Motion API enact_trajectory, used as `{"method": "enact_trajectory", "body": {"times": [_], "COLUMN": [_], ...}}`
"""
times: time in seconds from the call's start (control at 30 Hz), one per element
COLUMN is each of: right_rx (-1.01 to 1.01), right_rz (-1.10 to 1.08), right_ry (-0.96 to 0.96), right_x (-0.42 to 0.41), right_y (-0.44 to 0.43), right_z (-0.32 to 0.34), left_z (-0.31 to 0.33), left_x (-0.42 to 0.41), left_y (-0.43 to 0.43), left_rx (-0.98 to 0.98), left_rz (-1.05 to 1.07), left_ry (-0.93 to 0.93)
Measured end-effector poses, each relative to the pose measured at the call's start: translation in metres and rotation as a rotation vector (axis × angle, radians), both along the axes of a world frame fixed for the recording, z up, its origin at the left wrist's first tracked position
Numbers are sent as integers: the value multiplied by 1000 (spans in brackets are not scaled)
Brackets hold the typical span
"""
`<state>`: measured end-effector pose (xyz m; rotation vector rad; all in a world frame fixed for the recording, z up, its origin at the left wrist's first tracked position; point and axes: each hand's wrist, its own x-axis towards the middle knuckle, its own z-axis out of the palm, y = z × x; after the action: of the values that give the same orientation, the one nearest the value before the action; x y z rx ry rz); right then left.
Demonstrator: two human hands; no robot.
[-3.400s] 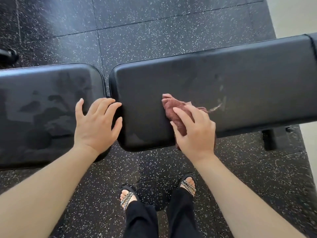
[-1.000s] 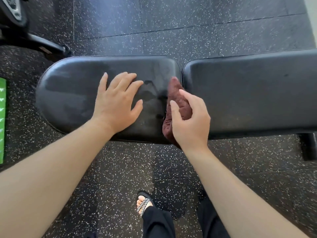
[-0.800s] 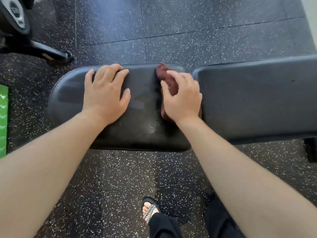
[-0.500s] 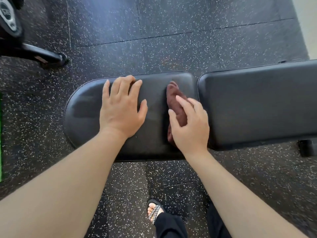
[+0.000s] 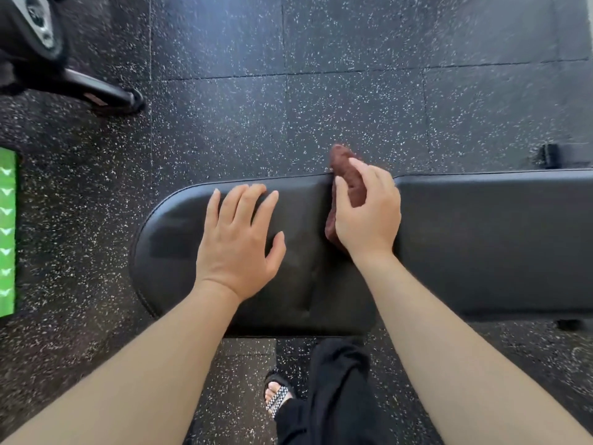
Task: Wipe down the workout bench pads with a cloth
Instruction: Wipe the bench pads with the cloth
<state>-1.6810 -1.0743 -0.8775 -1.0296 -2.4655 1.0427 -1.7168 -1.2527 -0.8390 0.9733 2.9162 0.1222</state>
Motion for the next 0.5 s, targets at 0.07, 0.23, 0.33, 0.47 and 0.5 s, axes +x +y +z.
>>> {"method": "enact_trajectory", "body": {"times": [0.07, 0.23, 0.33, 0.47, 0.5], "right_rx": [0, 33, 22, -126, -142], "right_rz": [33, 181, 203, 117, 136], "right_ry": [0, -18, -75, -173, -183], "right_x": [15, 35, 1, -39, -39], "right_y": [-7, -12, 22, 58, 59], "right_z": [2, 8, 4, -1, -1], "left_z": [2, 3, 4, 4, 4], "left_x": [0, 0, 0, -1, -1], "left_y": [1, 3, 4, 3, 3], "left_rx": [-18, -56, -69, -91, -92], "left_rz": [6, 17, 20, 28, 30], "left_ry": [-4, -10, -8, -14, -16]}}
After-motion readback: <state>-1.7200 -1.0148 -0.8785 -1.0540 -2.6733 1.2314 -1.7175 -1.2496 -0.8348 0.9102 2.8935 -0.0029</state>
